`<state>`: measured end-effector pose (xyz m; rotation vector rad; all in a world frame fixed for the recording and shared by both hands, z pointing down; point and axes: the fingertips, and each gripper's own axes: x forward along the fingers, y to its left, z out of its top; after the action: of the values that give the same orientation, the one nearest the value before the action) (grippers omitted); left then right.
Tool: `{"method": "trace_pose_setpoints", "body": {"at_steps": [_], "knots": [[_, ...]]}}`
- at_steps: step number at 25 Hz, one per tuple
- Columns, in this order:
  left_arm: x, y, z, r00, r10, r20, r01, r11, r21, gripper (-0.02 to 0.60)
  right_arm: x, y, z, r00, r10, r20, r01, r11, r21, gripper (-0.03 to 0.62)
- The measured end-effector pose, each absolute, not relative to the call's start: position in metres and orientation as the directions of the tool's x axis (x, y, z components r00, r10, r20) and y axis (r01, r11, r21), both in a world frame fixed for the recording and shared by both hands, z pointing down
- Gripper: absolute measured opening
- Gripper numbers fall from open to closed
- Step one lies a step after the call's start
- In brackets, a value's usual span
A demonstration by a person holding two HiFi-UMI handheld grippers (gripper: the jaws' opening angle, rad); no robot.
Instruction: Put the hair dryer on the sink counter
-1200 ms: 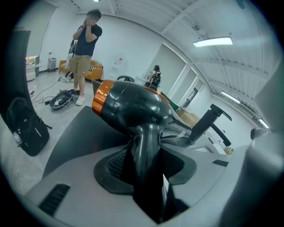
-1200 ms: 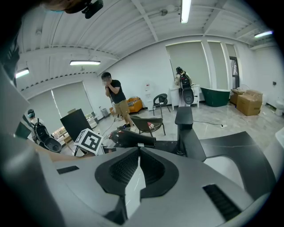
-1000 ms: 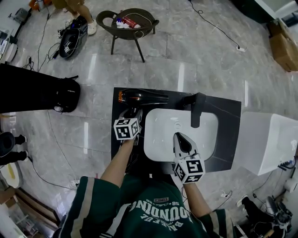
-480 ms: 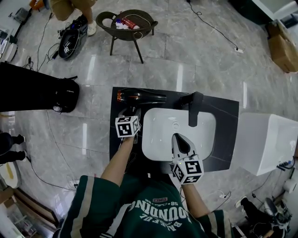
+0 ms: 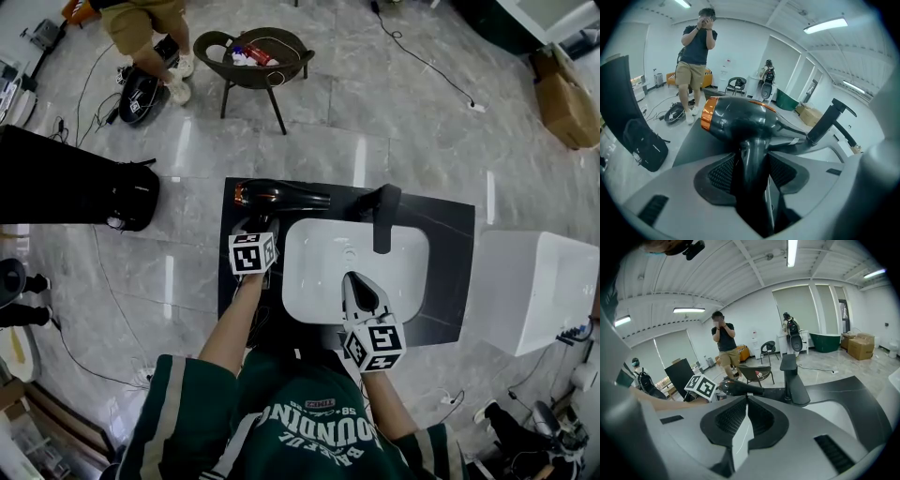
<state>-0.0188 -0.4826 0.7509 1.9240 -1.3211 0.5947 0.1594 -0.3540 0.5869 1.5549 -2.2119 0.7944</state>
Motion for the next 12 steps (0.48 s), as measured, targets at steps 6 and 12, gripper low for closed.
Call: {"method": "trace_pose_setpoints", "body": {"at_steps": [6,12], "knots": [[-0.025,-0.471,0.732,0.348,-0.63,0.694,-0.937,-0.212,0.277,0.202,0.161,-0.347,0.582,-0.367,-0.763,0.532,-0.928,0.266,-0.26,0.044],[-0.025,-0.455,0.698,0.36,-0.668,0.651,-0.932,-0.233,0.277,0.18,0.16,-0.339,0.573,-0.386,-0.766,0.513,-0.922,0.3,-0.245,0.044]]}}
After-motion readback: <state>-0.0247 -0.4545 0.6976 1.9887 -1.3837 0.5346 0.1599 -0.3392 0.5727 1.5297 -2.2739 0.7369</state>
